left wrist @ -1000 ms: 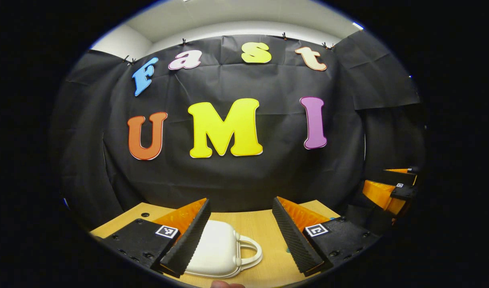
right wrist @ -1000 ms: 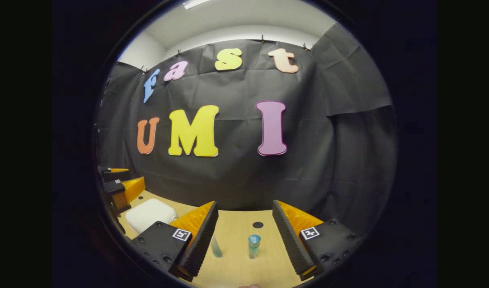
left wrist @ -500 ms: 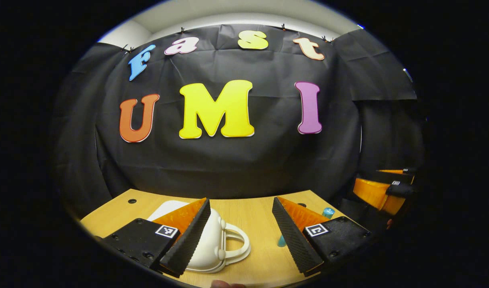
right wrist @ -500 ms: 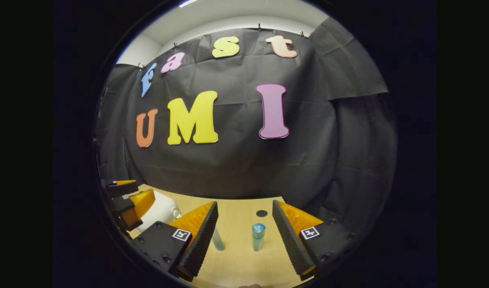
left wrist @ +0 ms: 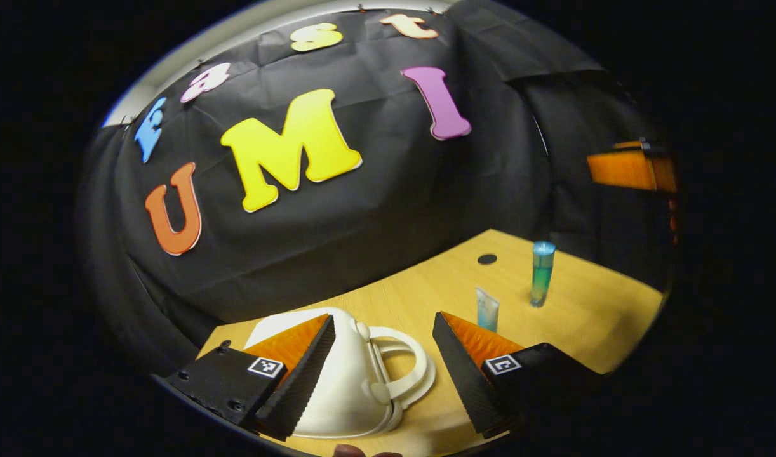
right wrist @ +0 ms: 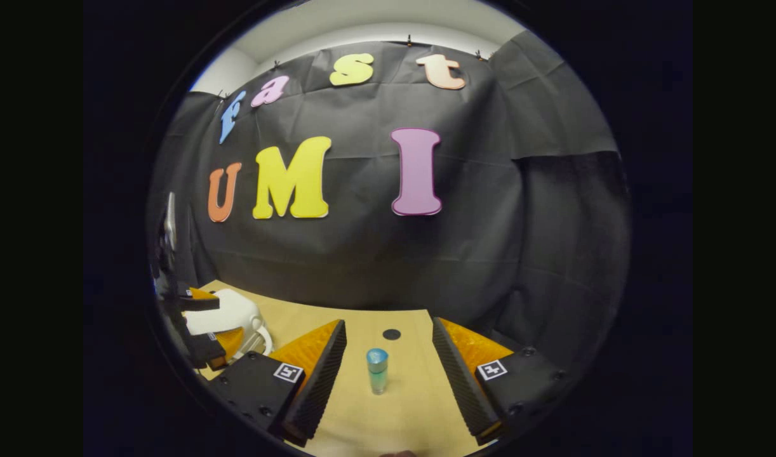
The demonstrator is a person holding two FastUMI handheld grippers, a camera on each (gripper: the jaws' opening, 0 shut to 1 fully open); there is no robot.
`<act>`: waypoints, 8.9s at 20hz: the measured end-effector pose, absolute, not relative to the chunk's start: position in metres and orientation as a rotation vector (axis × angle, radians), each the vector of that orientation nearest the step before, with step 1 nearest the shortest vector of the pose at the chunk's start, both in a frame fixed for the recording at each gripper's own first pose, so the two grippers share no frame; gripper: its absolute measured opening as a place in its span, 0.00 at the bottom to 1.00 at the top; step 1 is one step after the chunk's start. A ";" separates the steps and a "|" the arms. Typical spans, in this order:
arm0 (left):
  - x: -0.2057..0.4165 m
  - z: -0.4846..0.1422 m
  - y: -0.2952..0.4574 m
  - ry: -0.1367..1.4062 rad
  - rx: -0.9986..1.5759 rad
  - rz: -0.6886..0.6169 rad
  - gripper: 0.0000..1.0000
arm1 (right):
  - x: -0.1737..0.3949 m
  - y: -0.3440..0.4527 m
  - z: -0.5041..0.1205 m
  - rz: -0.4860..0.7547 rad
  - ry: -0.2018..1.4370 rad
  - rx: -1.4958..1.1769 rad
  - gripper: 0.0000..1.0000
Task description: First open the suitcase, pack the skin care products into it, and then close the suitcase.
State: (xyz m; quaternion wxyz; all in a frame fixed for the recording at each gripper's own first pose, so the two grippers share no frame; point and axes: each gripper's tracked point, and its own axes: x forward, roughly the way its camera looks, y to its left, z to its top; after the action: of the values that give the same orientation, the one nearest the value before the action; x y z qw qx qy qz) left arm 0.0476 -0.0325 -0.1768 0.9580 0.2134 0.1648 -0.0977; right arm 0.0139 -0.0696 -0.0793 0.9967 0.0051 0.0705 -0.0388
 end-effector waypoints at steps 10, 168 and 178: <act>0.059 -0.278 -0.017 0.613 0.983 -0.296 0.93 | 0.006 -0.110 -0.099 -0.136 0.176 0.048 0.81; 0.075 -0.347 0.126 0.982 0.162 -0.115 0.40 | -0.008 0.048 -0.138 0.084 0.513 0.035 0.34; 0.081 -0.348 0.114 1.017 0.164 -0.136 0.47 | -0.012 0.082 -0.131 0.149 0.507 0.009 0.34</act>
State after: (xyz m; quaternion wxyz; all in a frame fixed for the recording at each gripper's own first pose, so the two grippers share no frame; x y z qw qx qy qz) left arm 0.0812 0.1145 -0.3478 0.8680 0.0782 0.4861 -0.0651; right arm -0.0115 0.0816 -0.1310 0.9653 0.0047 0.2506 0.0736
